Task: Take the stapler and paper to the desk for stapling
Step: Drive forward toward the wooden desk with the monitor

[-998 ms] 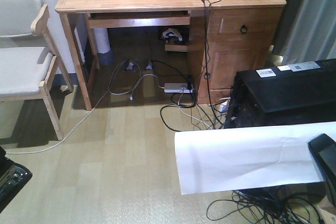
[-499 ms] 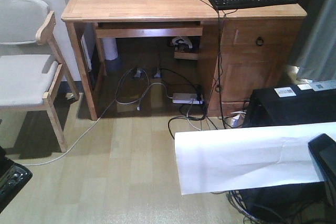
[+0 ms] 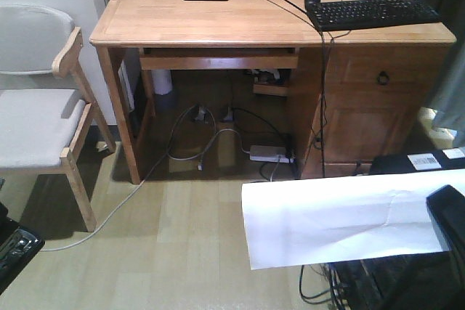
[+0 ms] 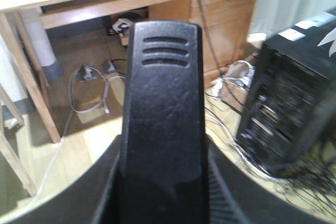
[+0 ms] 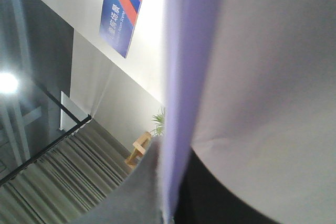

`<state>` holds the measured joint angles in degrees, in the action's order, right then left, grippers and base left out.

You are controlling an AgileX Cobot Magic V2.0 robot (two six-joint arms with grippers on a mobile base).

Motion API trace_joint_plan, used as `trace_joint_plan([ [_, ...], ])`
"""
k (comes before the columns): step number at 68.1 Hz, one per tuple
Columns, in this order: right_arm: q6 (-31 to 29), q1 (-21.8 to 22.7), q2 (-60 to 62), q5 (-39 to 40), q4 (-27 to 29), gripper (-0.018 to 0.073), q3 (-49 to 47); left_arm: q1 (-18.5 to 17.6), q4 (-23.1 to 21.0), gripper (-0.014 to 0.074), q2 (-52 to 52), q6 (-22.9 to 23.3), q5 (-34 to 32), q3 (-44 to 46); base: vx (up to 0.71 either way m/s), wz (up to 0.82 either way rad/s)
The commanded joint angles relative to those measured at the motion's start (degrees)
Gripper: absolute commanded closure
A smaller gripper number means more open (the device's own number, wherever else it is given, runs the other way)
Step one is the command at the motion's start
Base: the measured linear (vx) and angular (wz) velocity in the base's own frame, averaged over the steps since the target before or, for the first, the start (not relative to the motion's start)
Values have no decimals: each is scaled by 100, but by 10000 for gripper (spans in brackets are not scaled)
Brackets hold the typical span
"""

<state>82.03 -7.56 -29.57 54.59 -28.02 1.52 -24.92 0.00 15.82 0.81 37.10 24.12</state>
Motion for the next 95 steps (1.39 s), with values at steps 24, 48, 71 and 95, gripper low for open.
trace_joint_plan([
  [24, -82, 2, -21, 354, 88, 564, 14, -30, 0, 603, 33, 25, -624, 180, 25, 13],
  [48, -82, 2, -21, 354, 88, 564, 14, -30, 0, 603, 33, 25, -624, 180, 24, 8],
  [71, -82, 2, -21, 354, 88, 564, 14, -30, 0, 603, 33, 25, -624, 180, 23, 1],
  [95, -82, 2, -21, 354, 88, 564, 14, -30, 0, 603, 33, 25, -624, 180, 22, -9],
])
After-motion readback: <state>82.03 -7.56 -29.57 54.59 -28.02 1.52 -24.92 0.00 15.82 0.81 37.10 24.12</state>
